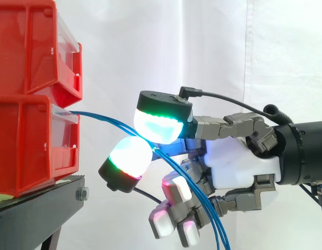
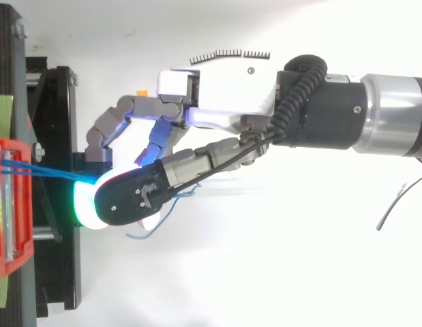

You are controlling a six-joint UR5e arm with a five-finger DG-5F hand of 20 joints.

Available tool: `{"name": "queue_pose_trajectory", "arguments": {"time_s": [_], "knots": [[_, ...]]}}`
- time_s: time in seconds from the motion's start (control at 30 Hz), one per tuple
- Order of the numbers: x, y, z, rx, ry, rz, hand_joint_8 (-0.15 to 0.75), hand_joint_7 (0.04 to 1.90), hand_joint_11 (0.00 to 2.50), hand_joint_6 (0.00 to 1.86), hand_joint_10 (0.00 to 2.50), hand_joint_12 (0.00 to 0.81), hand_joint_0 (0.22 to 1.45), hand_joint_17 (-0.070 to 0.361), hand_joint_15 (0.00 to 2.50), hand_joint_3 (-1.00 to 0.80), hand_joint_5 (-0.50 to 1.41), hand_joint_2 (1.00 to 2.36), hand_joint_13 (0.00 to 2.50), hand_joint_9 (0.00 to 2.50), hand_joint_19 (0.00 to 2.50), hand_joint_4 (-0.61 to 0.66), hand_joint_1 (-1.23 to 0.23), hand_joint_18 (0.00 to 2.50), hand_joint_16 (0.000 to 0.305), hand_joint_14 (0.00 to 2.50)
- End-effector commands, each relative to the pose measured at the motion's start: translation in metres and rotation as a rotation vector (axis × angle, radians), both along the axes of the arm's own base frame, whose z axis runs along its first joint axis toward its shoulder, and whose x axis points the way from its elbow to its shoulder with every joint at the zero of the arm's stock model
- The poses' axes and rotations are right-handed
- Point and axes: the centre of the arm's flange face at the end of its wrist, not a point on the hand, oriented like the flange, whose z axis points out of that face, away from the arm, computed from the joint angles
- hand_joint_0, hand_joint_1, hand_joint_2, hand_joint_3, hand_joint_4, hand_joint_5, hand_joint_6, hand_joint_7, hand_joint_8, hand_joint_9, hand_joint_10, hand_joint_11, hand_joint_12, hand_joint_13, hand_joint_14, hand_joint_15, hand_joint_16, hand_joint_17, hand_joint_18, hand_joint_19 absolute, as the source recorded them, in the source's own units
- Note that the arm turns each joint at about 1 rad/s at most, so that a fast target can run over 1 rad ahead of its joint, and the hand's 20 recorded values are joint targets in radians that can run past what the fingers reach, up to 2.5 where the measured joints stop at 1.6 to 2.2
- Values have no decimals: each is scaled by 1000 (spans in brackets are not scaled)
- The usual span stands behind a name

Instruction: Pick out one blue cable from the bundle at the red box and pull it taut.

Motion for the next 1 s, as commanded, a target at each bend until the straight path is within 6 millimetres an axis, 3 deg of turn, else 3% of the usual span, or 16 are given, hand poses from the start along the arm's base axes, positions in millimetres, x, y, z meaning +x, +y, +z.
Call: {"name": "queue_pose_trajectory", "arguments": {"time_s": [0.0,0.13,0.2,0.27,0.47,0.73,0.97], "knots": [[0,0,0,1,0,0,307,755,628,903,23,328,589,110,482,-188,-84,1020,947,1158,666,14,-638,909,49,19],[1,0,1,0,-4,0,307,750,641,909,26,324,599,106,488,-217,-94,1020,935,1142,662,36,-689,896,47,18],[1,0,1,0,-4,0,297,730,631,910,25,321,594,106,483,-356,-95,1014,936,1142,660,51,-724,894,47,18],[0,-1,1,-1,-3,-1,307,708,622,906,22,335,527,112,479,-500,-94,1000,942,1150,653,57,-628,906,50,17],[1,-1,1,0,-6,-1,311,706,624,891,23,335,542,112,477,-500,-93,1000,927,1154,677,39,-357,884,50,19],[-1,-5,0,-1,6,-6,307,747,628,883,23,327,592,108,486,-415,-92,1008,919,1167,691,29,-402,850,48,17],[-3,-11,-3,-28,25,-16,315,697,613,864,22,336,532,114,479,-500,-107,1000,929,1157,681,54,-452,862,51,19]]}}
